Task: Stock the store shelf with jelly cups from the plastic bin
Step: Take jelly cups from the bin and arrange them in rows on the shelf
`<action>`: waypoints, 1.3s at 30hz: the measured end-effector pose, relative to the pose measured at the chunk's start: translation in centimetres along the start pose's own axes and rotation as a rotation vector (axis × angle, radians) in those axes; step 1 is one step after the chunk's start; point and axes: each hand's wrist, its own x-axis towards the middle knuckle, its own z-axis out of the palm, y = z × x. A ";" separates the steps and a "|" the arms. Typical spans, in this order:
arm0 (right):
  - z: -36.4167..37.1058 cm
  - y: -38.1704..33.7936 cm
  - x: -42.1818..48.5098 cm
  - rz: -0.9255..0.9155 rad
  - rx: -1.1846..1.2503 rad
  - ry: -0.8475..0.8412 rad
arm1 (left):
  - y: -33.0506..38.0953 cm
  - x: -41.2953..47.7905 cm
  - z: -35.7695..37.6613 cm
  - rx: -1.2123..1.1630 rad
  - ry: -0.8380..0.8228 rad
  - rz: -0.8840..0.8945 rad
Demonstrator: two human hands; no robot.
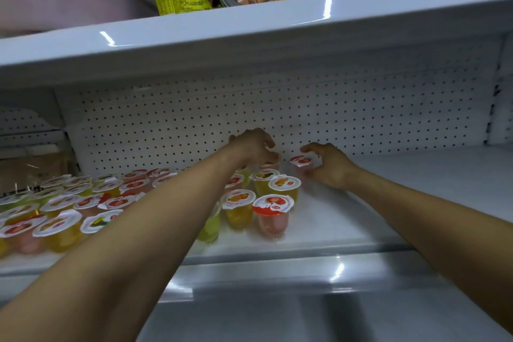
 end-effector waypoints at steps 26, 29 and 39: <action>1.1 -10.2 -30.1 -0.606 0.107 -0.049 | 1.8 -41.9 1.4 -0.104 0.362 -0.234; 4.4 -13.1 -31.4 -0.625 0.126 -0.147 | -1.1 -45.6 2.0 -0.086 0.309 -0.321; 23.1 -24.6 -33.4 -0.694 0.151 -0.561 | -18.4 -57.0 4.8 -0.192 0.157 -0.662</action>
